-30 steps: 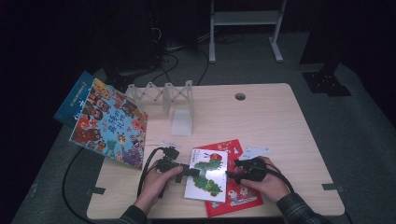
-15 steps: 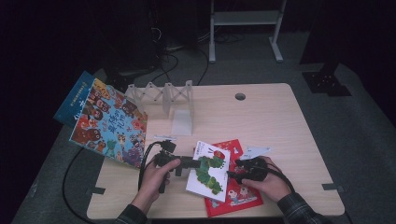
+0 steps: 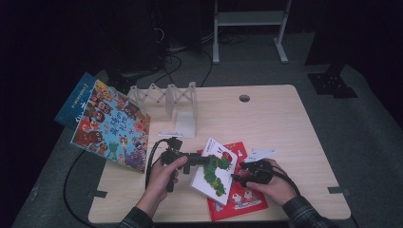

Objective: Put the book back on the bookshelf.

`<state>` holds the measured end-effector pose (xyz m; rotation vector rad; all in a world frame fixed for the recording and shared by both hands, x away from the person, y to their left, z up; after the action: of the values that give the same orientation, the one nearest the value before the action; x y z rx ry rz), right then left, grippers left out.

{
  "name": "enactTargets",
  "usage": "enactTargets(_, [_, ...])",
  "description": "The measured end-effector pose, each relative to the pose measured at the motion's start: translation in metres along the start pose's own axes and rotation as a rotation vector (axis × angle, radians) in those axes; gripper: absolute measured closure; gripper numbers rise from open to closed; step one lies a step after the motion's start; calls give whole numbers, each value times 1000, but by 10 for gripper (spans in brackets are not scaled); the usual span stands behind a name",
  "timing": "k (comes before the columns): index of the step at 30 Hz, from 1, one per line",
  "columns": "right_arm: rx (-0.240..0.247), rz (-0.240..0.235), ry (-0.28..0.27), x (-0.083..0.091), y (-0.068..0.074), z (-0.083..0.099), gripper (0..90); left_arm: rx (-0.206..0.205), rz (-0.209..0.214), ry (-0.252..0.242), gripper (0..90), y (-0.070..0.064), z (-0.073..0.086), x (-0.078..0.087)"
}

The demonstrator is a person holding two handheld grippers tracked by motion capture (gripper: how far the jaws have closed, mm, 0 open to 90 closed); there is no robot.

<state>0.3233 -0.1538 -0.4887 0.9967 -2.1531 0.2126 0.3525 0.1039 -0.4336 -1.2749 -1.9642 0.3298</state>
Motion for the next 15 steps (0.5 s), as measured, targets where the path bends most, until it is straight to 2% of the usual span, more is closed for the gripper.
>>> enactTargets(4, [-2, -2, 0, 0, 0, 0, 386, 1, -5, -5, 350, 0, 0, -2])
enactTargets(6, [-3, -1, 0, 0, 0, 0, 382, 19, 36, 35, 351, -1, 3, -7])
enactTargets(7, [1, 2, -2, 0, 0, 0, 381, 14, 35, 58, 347, -3, 6, -13])
enactTargets(8, [1, 2, -2, 0, 0, 0, 381, 14, 35, 58, 348, -3, 6, -13])
enactTargets(9, [4, 3, -2, -1, 1, 0, 381, -16, 10, 99, 349, -8, 10, -25])
enactTargets(12, [6, 2, -2, -1, 1, 0, 383, -8, 28, 113, 364, -9, 9, -28])
enactTargets(15, [5, 1, -4, -1, 1, 0, 383, -7, 29, 116, 365, -8, 8, -28])
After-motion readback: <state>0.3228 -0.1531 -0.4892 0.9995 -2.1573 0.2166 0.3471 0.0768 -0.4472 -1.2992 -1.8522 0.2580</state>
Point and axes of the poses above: each handheld gripper's, and its own axes: x roughly backward along the jaws, z roughly out of its underside, y roughly to its left, the point moved 3 cm from there along -x, roughly forward along the jaws, and after that the axes turned 5 degrees about -x, right-handed, at the moved point
